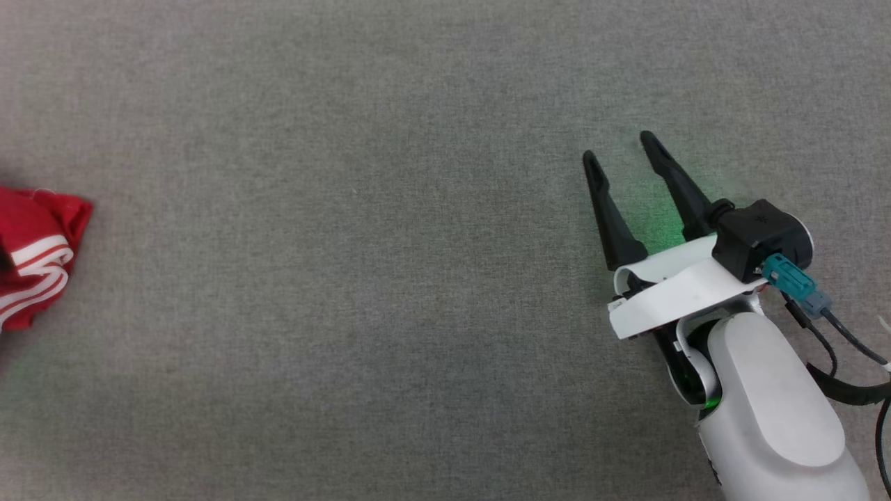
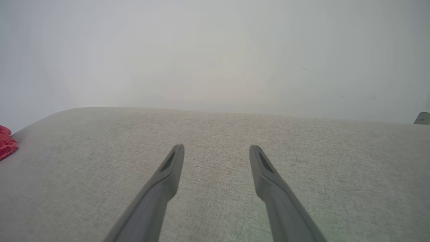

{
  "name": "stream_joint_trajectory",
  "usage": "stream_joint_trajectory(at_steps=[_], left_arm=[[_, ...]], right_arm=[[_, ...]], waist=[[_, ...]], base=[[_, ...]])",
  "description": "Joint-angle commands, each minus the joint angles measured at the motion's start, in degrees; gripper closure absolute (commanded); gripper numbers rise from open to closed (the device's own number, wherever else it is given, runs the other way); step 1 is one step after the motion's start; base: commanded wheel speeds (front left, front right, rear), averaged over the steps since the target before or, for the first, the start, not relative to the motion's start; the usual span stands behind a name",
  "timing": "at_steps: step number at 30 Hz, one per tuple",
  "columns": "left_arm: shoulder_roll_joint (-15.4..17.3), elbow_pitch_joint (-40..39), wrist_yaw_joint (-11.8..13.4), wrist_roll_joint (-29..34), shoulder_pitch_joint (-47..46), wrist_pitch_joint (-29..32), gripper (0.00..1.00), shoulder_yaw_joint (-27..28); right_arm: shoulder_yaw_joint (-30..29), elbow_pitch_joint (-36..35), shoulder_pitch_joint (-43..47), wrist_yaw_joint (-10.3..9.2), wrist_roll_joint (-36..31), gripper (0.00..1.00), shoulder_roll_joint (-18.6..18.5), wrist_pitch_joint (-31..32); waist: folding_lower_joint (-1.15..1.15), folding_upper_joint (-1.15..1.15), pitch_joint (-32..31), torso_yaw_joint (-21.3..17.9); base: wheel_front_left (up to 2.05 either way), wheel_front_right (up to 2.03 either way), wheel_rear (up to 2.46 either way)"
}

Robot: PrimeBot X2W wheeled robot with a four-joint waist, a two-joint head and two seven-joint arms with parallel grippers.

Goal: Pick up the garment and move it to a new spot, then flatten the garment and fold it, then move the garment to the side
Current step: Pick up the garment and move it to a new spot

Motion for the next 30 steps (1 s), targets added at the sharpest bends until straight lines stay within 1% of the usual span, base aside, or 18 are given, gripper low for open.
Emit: stream_joint_trajectory(at_steps=[1, 2, 5, 8, 10, 11, 14, 16, 18, 22, 24, 25, 26, 30], left_arm=[[-8.6, -0.6, -0.5, -1.7, 4.9, 0.7, 0.71, -2.6], [-8.6, -0.7, -0.5, -2.0, 5.2, -0.2, 1.0, -2.8], [-8.1, -2.3, -0.6, -2.4, 5.3, -3.6, 1.0, -3.8], [-7.4, -5.1, -0.6, -2.4, 4.2, -8.7, 1.0, -4.9], [-6.1, -7.1, -0.7, -2.3, 3.6, -12.7, 1.0, -5.7], [-4.9, -7.8, -0.6, -2.5, 3.3, -14.5, 1.0, -5.8], [-2.2, -11.2, -0.2, -3.1, 3.0, -18.7, 1.0, -6.7], [-2.1, -14.0, -0.1, -3.2, 2.1, -20.5, 1.0, -8.3], [-2.3, -17.3, -0.2, -3.1, 1.4, -21.5, 1.0, -10.4], [-1.7, -23.9, -0.2, -3.4, 0.0, -22.5, 1.0, -14.9], [-1.7, -27.4, -0.2, -3.5, -0.9, -22.1, 1.0, -17.5], [-1.7, -27.4, -0.2, -3.5, -0.9, -22.1, 1.0, -17.5], [-1.9, -29.0, -0.2, -3.4, -1.5, -21.9, 1.0, -18.8], [-2.6, -35.4, -0.2, -2.4, -3.3, -19.3, 1.0, -25.0]], right_arm=[[-0.4, 0.0, 0.3, 0.03, -0.6, 0.0, 0.0, 0.0], [-0.6, 0.0, 0.5, 0.03, -0.5, 0.0, 0.0, 0.0], [-1.0, 0.3, 1.1, 0.03, -0.1, 0.0, -0.2, 0.0], [-1.3, 0.8, 1.7, 0.03, 0.4, 0.0, -0.2, 0.0], [-1.3, 1.2, 2.3, 0.03, 0.8, 0.0, -0.1, 0.0], [-1.3, 1.5, 2.7, 0.03, 1.1, 0.0, 0.0, 0.0], [-1.3, 2.1, 4.4, 0.03, 2.0, 0.0, 0.1, 0.0], [-1.6, 2.1, 5.3, 0.03, 2.4, 0.0, 0.3, 0.0], [-2.3, 1.9, 6.4, 0.03, 3.1, 0.0, 0.3, 0.0], [-4.0, 1.0, 8.4, 0.03, 3.8, 0.0, 0.4, 0.0], [-4.9, 0.5, 9.2, 0.03, 3.9, 0.0, 0.5, 0.0], [-4.9, 0.5, 9.2, 0.03, 3.9, 0.0, 0.5, 0.0], [-5.3, 0.2, 9.7, 0.03, 4.0, 0.0, 0.5, 0.0], [-7.6, -1.5, 11.2, 0.03, 4.1, 0.0, 0.6, 0.0]], waist=[[0.0, 0.0, 0.2, -0.4], [0.0, 0.0, -0.3, 0.0], [0.0, 0.0, -2.3, 1.4], [0.0, 0.0, -5.1, 3.0], [0.0, 0.0, -7.4, 3.7], [0.0, 0.0, -8.5, 3.9], [0.0, 0.0, -11.8, 4.4], [0.0, 0.0, -13.3, 4.4], [0.0, 0.0, -14.6, 4.1], [0.0, 0.0, -16.4, 2.8], [0.0, 0.0, -16.9, 1.6], [0.0, 0.0, -16.9, 1.6], [0.0, 0.0, -17.1, 0.9], [0.0, 0.0, -17.1, -2.3]], base=[[0.0, 0.0, 0.0], [0.0, 0.0, 0.0], [0.0, 0.0, 0.0], [0.0, 0.0, 0.0], [0.0, 0.0, 0.0], [0.0, 0.0, 0.0], [0.0, 0.0, 0.0], [0.0, 0.0, 0.0], [0.0, 0.0, 0.0], [0.0, 0.0, 0.0], [0.0, 0.0, 0.0], [0.0, 0.0, 0.0], [0.0, 0.0, 0.0], [0.0, 0.0, 0.0]])
